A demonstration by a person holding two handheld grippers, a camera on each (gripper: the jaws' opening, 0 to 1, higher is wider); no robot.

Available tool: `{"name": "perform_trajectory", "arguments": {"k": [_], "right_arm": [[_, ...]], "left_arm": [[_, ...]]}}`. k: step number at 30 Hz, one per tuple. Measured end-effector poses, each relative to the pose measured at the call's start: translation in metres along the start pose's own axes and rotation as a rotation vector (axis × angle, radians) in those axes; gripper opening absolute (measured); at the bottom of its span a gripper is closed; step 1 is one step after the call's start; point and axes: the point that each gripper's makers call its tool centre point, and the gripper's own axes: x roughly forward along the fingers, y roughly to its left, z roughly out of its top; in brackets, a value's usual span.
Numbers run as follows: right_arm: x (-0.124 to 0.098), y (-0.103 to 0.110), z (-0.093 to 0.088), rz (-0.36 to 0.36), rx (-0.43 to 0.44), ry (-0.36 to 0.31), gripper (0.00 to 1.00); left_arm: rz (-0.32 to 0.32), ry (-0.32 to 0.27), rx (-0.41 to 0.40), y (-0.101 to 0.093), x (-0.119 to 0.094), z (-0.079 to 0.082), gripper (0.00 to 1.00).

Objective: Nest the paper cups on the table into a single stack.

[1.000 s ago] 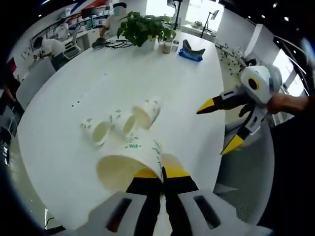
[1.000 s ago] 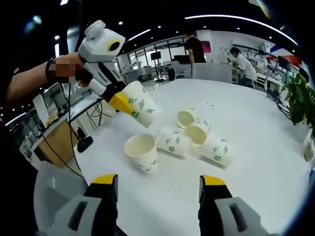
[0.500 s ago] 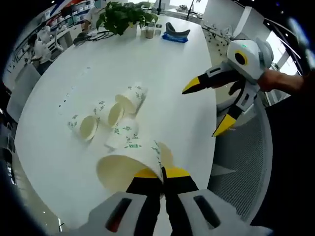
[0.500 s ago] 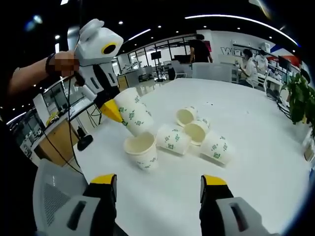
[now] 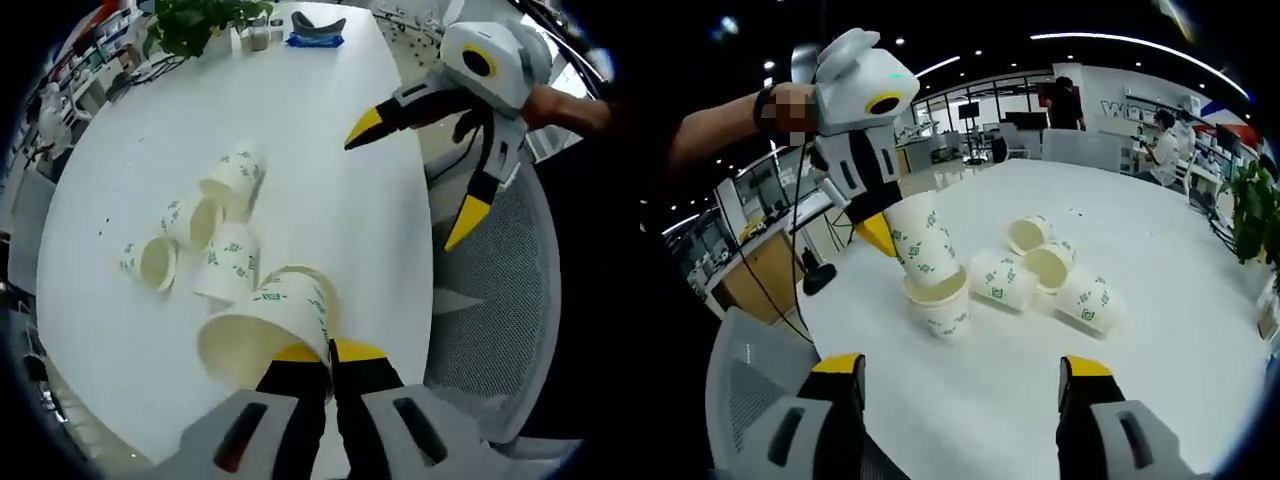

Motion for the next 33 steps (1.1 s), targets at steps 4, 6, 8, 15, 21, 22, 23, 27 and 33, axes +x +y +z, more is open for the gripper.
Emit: {"name": "perform_trajectory", "arguments": {"k": [4,6,8,15,21,22,23,27,33], "right_arm": [[-0.003,0.001,-0.003,-0.004,-0.004,0.003,0.80],[-0.004,0.001,-0.005,-0.005,0.001,0.003,0.80],[-0.005,0.002,-0.006,-0.006,0.004,0.003,0.80],[-0.007,0.002,-0.009,-0.007,0.008,0.005,0.80],[-0.009,0.000,-0.012,-0.006,0.014,0.012,0.80],[-0.009,0.000,-0.012,-0.006,0.015,0.011,0.80],[-0.010,-0.001,-0.011,-0.007,0.017,0.009,0.80],[-0.010,-0.002,-0.011,-0.008,0.021,0.008,0.79],[-0.009,-0.003,-0.013,-0.009,0.022,0.014,0.79]], "left_arm": [[-0.007,0.026,0.022,0.000,0.006,-0.004,0.00],[-0.010,0.033,0.026,0.002,0.009,-0.006,0.00],[-0.007,0.041,0.033,0.002,0.010,-0.005,0.00],[-0.016,0.073,0.061,-0.003,0.018,-0.003,0.00],[-0.025,0.082,0.063,-0.010,0.020,0.002,0.01],[-0.027,0.083,0.064,-0.008,0.020,0.000,0.01],[-0.028,0.085,0.069,-0.009,0.021,0.002,0.02],[-0.029,0.087,0.076,-0.012,0.022,0.005,0.03],[-0.024,0.075,0.070,-0.004,0.024,0.006,0.05]]}}
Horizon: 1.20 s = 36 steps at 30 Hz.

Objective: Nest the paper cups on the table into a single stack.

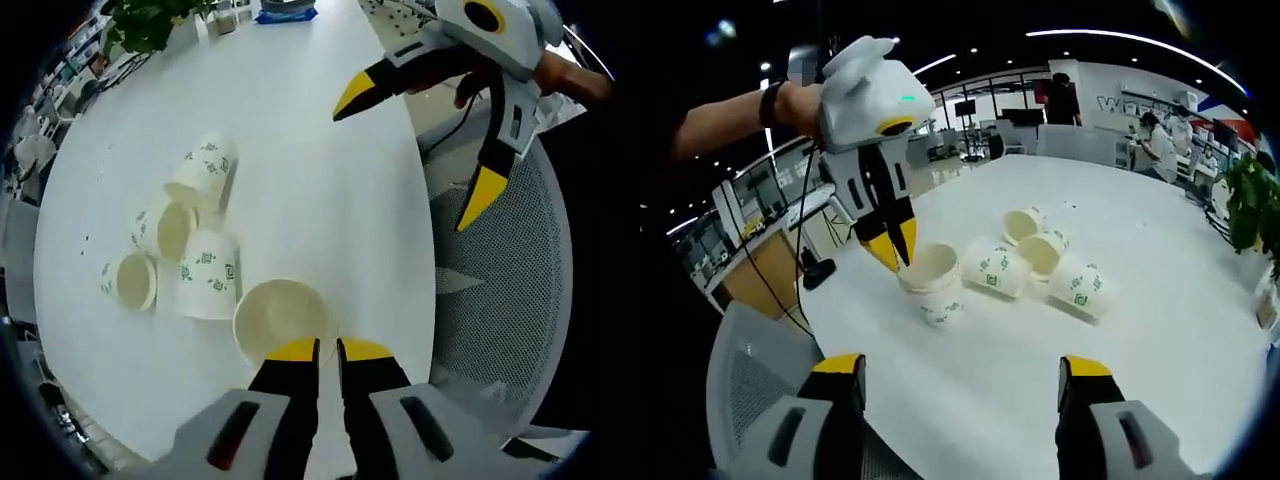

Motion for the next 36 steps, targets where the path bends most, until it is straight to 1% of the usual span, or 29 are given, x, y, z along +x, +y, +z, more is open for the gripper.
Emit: {"name": "perform_trajectory", "arguments": {"k": [8,13,16,21,25,29,30,32,35,36], "right_arm": [[-0.001,-0.001,-0.003,-0.004,0.007,0.003,0.78],[-0.001,0.000,-0.004,-0.004,0.006,0.007,0.78],[-0.001,0.000,-0.005,-0.003,0.005,0.010,0.78],[0.001,0.003,-0.006,0.001,0.002,0.014,0.78],[0.000,0.004,-0.006,0.002,0.006,0.012,0.78],[0.000,0.005,-0.008,0.001,0.009,0.018,0.77],[0.000,0.005,-0.009,0.001,0.008,0.020,0.77],[0.000,0.004,-0.010,0.002,0.004,0.026,0.77],[0.002,0.002,-0.010,0.001,0.005,0.027,0.77],[0.003,0.002,-0.009,0.001,0.005,0.027,0.77]], "left_arm": [[0.016,-0.014,-0.001,0.003,-0.003,0.000,0.10],[0.038,-0.046,-0.017,0.010,-0.007,-0.001,0.16],[0.052,-0.067,-0.035,0.011,-0.012,0.000,0.19],[0.071,-0.111,-0.073,0.014,-0.015,-0.001,0.23],[0.074,-0.146,-0.105,0.012,-0.019,-0.001,0.25],[0.111,-0.168,-0.130,0.020,-0.023,-0.006,0.28],[0.116,-0.179,-0.145,0.022,-0.025,-0.007,0.28],[0.128,-0.220,-0.188,0.026,-0.029,-0.008,0.28],[0.139,-0.252,-0.228,0.029,-0.034,-0.009,0.30],[0.150,-0.265,-0.243,0.028,-0.038,-0.008,0.30]]}}
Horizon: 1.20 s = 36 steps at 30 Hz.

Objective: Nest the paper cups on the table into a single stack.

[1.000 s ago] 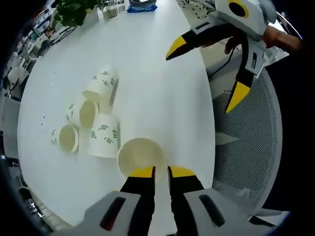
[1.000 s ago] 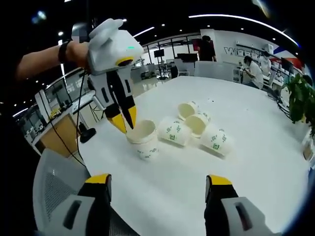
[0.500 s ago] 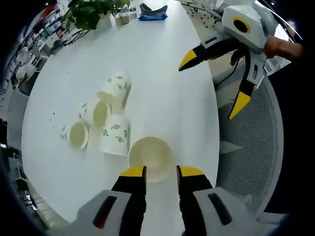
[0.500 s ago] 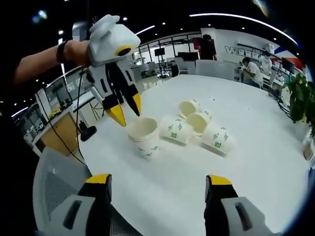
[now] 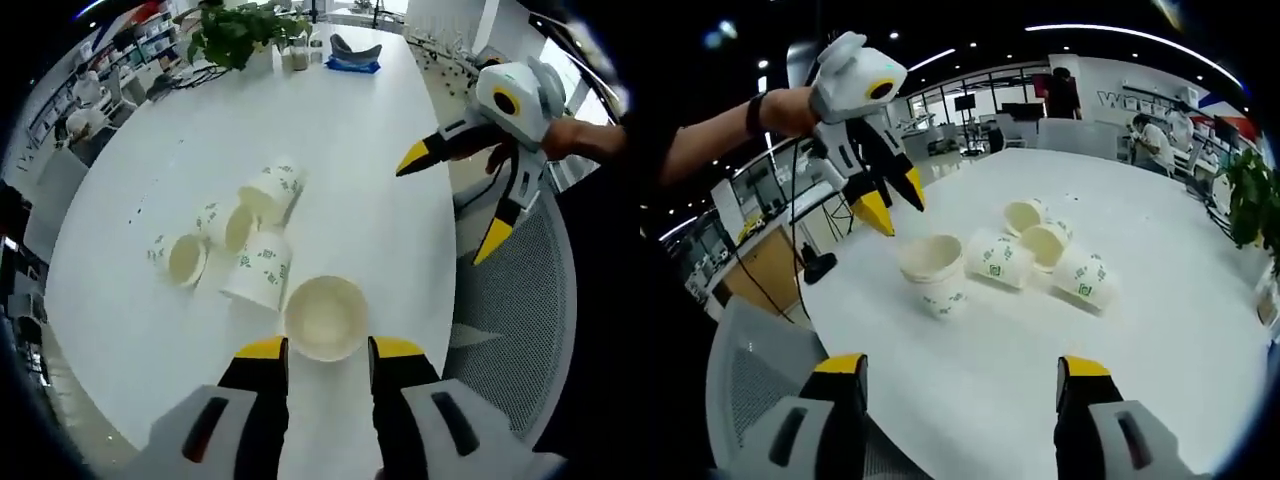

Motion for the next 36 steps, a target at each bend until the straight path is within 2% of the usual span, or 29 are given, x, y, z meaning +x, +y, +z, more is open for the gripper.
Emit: {"name": "perform_trajectory", "arguments": {"k": [3,7,10,14,18,19,21,27,29,31,36], "right_arm": [[0.001,0.001,0.002,0.002,-0.002,-0.001,0.77],[0.002,0.002,0.003,0.004,-0.007,0.002,0.77],[0.005,0.003,0.003,0.008,-0.011,0.009,0.77],[0.006,0.003,0.003,0.010,-0.009,0.011,0.77],[0.007,0.003,0.003,0.012,-0.015,0.018,0.77],[0.007,0.004,0.005,0.012,-0.016,0.018,0.77],[0.007,0.004,0.006,0.010,-0.014,0.018,0.77],[0.008,0.003,0.007,0.012,-0.027,0.027,0.77],[0.009,0.000,0.007,0.009,-0.030,0.029,0.77],[0.009,-0.002,0.008,0.007,-0.029,0.028,0.77],[0.010,-0.004,0.007,0.005,-0.030,0.032,0.77]], "left_arm": [[0.015,-0.035,-0.055,0.008,-0.003,-0.004,0.31],[0.002,-0.075,-0.131,0.009,-0.008,-0.007,0.33],[0.009,-0.128,-0.188,0.011,-0.015,-0.009,0.34],[0.028,-0.209,-0.307,0.020,-0.021,-0.012,0.34],[0.048,-0.295,-0.415,0.034,-0.026,-0.016,0.35],[0.056,-0.306,-0.426,0.037,-0.027,-0.018,0.36],[0.073,-0.319,-0.436,0.031,-0.029,-0.022,0.37],[0.075,-0.378,-0.511,0.030,-0.031,-0.025,0.42],[0.082,-0.384,-0.524,0.035,-0.030,-0.030,0.42],[0.090,-0.389,-0.539,0.030,-0.034,-0.034,0.43],[0.127,-0.393,-0.565,0.040,-0.028,-0.040,0.43]]}}
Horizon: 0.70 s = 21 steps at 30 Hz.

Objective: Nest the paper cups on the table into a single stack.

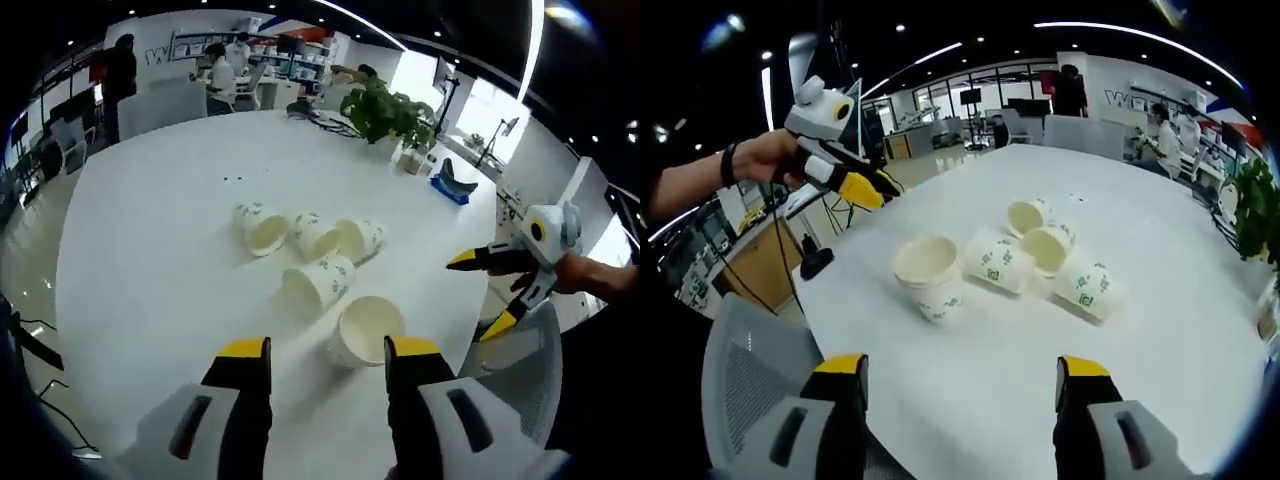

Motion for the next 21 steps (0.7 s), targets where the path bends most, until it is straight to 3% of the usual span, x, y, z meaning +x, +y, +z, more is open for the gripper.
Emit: {"name": "perform_trajectory", "arguments": {"k": [10,15,18,21], "right_arm": [[-0.002,0.002,0.002,-0.008,0.023,-0.009,0.76],[-0.006,0.003,0.000,-0.013,0.037,-0.011,0.76],[-0.009,0.003,0.000,-0.015,0.055,-0.018,0.76],[-0.011,0.001,-0.002,-0.025,0.061,-0.019,0.76]], "left_arm": [[0.099,-0.036,0.020,0.011,0.005,0.008,0.44],[0.173,-0.046,0.032,0.029,0.013,0.014,0.44],[0.207,-0.073,0.005,0.034,0.013,0.019,0.43],[0.281,-0.117,0.011,0.047,0.020,0.032,0.43]]}}
